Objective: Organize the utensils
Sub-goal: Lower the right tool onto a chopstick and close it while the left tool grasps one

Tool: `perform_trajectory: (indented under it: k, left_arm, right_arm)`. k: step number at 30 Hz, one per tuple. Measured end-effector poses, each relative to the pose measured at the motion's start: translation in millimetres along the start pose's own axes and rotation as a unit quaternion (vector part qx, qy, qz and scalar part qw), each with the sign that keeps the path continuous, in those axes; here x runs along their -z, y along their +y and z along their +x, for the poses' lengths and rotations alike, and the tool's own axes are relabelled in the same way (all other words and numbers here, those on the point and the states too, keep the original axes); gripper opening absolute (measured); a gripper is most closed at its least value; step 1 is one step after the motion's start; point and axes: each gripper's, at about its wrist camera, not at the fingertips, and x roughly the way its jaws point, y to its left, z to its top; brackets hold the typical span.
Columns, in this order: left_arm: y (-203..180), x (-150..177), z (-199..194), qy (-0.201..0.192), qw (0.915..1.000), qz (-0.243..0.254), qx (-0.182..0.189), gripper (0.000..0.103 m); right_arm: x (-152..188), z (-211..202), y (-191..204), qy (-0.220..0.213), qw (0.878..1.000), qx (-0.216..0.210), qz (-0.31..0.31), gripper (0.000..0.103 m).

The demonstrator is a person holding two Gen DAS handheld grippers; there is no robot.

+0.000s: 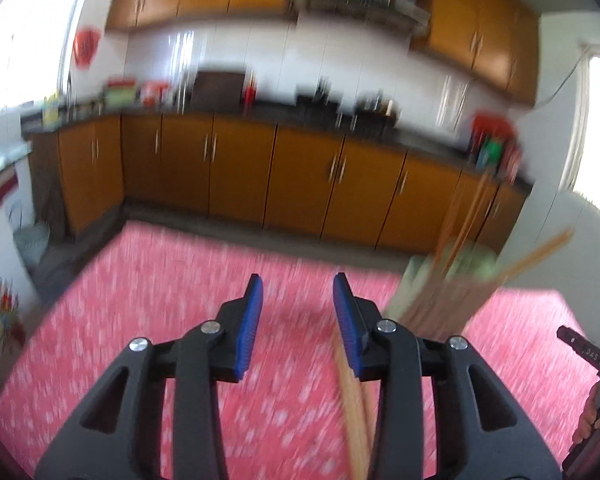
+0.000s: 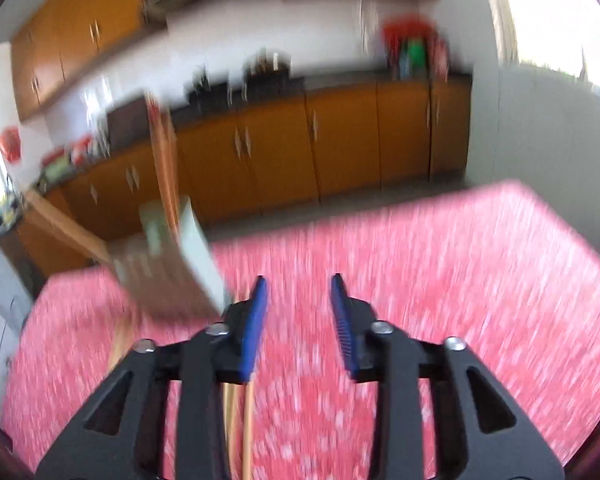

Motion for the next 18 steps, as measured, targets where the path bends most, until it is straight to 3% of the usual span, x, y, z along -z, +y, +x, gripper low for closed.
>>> perform_trajectory:
  k: [4, 10, 12, 14, 18]
  left_arm:
    - [8, 44, 24, 0.074, 0.9971, -0.003, 0.018, 0.036]
    - [-7, 90, 32, 0.121, 0.9913, 0.018, 0.049, 0.032]
    - [-16, 100, 36, 0.137, 0.9885, 0.026, 0.060, 0.030]
    - [-21, 106, 39, 0.149, 0.9860, 0.030, 0.068, 0.027]
    - [-33, 118, 46, 0.170, 0.9816, 0.036, 0.080, 0.020]
  right_arm:
    - [46, 27, 13, 0.067, 0.997, -0.036, -0.018, 0.020]
    - [76, 47, 37, 0.109, 0.992, -0.042, -0.050, 0.020]
    - [84, 46, 39, 0.104, 0.992, -0.033, -0.067, 0.017]
    - [83, 47, 40, 0.093, 0.992, 0.004, -0.087, 0.008]
    - [75, 52, 21, 0.088, 0.995, 0.032, -0.044, 0.008]
